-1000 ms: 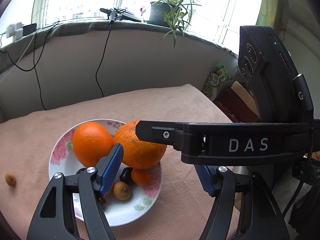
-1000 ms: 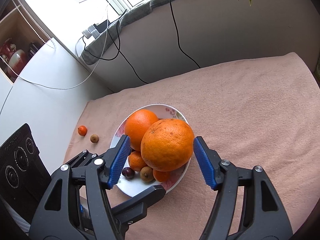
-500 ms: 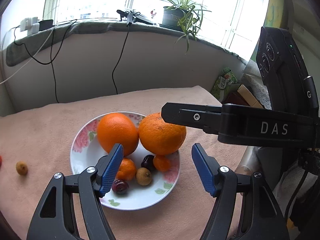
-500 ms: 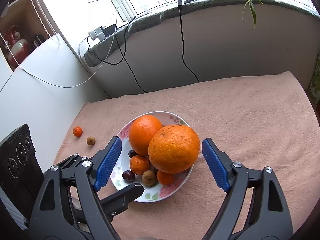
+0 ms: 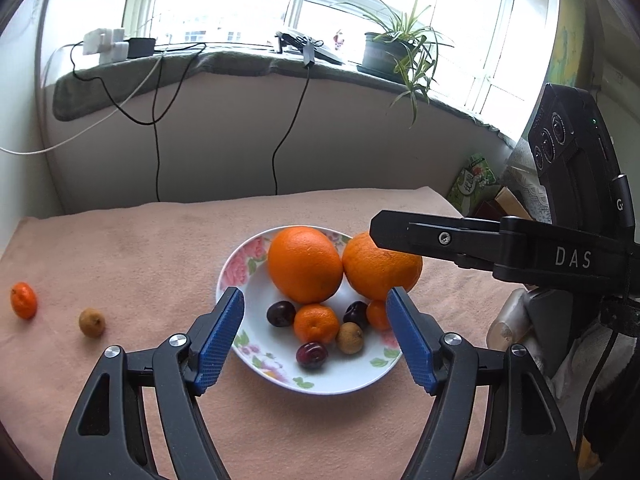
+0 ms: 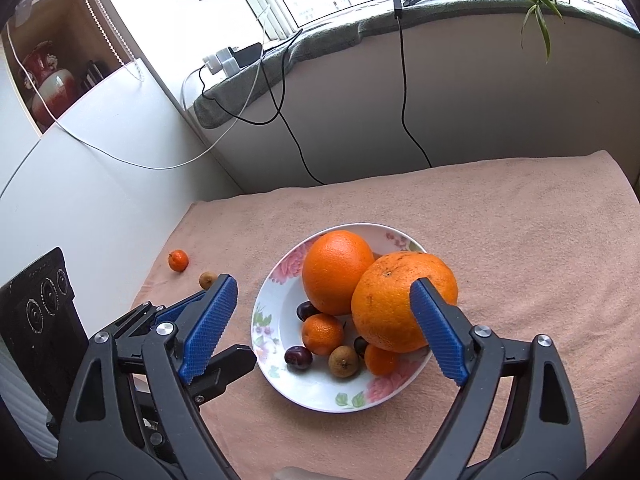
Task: Organize fruits
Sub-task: 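Withdraw both open tools from the plate toward the loose tangerine and kiwi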
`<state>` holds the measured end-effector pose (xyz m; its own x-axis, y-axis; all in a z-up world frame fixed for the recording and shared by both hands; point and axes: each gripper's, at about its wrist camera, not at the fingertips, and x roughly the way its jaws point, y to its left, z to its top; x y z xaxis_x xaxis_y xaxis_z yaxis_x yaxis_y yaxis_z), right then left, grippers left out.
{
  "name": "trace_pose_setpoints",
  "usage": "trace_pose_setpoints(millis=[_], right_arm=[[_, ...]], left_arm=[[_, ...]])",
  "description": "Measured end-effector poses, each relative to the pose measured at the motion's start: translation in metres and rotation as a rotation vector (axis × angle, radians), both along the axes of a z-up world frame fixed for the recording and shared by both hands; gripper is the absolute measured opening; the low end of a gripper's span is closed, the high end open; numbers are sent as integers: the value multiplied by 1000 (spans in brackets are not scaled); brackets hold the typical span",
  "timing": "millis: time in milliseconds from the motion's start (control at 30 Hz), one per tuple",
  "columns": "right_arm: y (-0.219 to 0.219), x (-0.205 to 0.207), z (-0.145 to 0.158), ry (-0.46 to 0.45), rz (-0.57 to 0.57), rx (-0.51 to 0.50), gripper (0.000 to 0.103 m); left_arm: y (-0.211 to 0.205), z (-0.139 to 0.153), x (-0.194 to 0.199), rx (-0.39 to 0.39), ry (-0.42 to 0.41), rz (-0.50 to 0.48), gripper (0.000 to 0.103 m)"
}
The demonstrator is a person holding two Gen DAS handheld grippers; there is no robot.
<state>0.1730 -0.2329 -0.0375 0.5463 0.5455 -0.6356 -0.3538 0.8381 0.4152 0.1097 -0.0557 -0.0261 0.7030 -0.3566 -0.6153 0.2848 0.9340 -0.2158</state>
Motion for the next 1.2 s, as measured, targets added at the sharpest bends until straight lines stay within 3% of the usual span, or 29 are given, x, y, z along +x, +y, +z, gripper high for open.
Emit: trace_pose_setpoints(millis=[567,1200], right_arm=[[56,-5,6,-26,90,-72,90],[135,-9,2,-83,211,-83,90]], left_arm=[[71,-3,-7,22,7,167,77],[150,-16,-12,17,20,329,77]])
